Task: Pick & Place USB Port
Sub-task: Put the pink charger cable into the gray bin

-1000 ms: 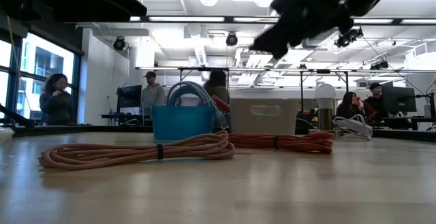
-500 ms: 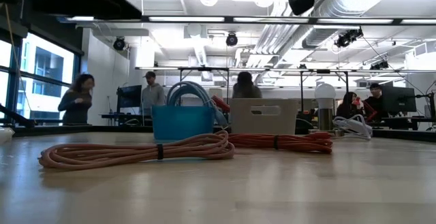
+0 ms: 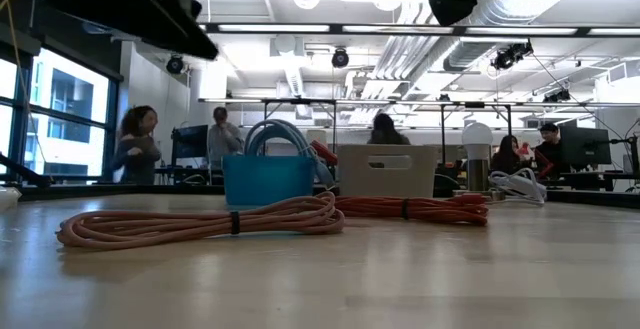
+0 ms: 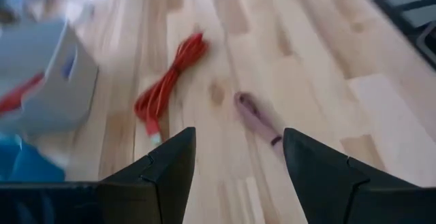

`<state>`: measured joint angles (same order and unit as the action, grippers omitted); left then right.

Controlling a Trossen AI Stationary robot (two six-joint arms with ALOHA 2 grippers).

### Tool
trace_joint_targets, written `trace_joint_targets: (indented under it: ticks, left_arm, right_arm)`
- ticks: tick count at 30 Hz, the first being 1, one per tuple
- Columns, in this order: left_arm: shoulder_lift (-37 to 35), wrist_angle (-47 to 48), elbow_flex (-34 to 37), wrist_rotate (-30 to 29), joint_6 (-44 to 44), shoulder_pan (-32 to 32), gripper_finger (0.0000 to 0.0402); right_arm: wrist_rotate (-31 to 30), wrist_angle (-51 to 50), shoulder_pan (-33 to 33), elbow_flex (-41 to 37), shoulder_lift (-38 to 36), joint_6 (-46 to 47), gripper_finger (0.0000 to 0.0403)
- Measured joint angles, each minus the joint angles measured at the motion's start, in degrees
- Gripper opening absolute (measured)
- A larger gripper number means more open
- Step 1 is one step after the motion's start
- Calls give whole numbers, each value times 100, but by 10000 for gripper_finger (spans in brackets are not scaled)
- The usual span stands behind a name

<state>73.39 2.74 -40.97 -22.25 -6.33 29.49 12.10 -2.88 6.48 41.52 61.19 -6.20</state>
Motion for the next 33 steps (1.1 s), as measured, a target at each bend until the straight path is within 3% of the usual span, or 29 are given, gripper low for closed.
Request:
trace_joint_targets:
  ticks: [5,18,33]
  left_arm:
    - [277,814,-458,457,-516,-307,216]
    - [952,734,-724,1792,-1219,-827,216]
    - [1370,621,-725,2416,-2010,-853,216]
  right_arm:
    - [0,-53,106,0,-2,13,166]
    - [7,-334,142,-2,-2,56,165]
    - [20,-417,145,-2,-2,-10,165]
